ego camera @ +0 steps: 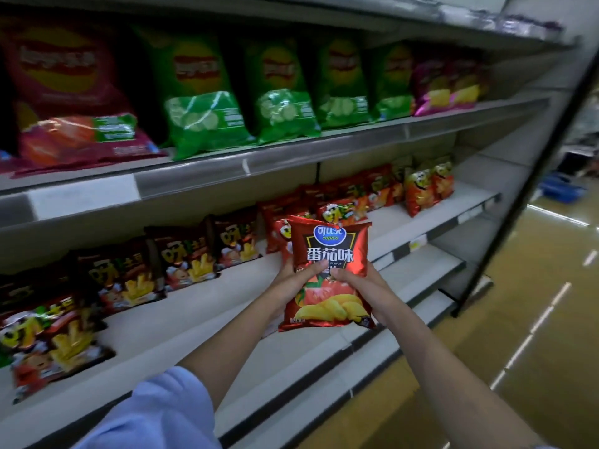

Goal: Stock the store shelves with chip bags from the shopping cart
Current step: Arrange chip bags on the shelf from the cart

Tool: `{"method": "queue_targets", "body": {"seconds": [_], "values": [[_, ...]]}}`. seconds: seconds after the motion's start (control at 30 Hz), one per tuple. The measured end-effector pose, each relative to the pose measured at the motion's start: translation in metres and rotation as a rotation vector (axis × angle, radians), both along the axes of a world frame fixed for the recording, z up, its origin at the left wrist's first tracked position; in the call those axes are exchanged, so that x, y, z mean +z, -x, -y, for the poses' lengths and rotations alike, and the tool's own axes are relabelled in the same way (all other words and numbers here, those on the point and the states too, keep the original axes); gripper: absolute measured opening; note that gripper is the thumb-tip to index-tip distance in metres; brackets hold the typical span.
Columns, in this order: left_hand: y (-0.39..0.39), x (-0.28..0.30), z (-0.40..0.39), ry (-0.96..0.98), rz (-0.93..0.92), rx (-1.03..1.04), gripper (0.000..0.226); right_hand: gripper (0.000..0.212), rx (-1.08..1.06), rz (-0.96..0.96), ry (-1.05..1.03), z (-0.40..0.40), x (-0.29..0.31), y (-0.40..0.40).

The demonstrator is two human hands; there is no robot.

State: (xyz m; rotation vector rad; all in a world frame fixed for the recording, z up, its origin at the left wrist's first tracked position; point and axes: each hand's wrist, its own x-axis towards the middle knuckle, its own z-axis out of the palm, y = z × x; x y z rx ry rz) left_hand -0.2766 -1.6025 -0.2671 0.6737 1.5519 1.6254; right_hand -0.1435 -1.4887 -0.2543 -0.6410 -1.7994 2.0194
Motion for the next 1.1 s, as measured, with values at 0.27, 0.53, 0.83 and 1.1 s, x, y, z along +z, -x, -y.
{"method": "queue_targets", "body": {"seconds": [0.27, 0.53, 0.83, 1.1], "values": [[-0.039, -0.008, -0.098, 0.033, -0.007, -0.163, 0.093, 0.063, -0.167, -0.006, 0.055, -0.068, -0.008, -0.058], [-0.05, -0.013, -0.219, 0.017, 0.028, -0.274, 0.082, 0.045, -0.293, -0.01, 0.02, -0.168, -0.001, -0.077], [-0.042, 0.009, -0.363, -0.075, 0.031, -0.382, 0.09, 0.043, -0.365, 0.005, -0.047, -0.292, 0.031, -0.075], [-0.062, 0.019, -0.454, -0.09, 0.008, -0.496, 0.088, 0.056, -0.481, 0.019, -0.057, -0.371, 0.032, -0.099]]}}
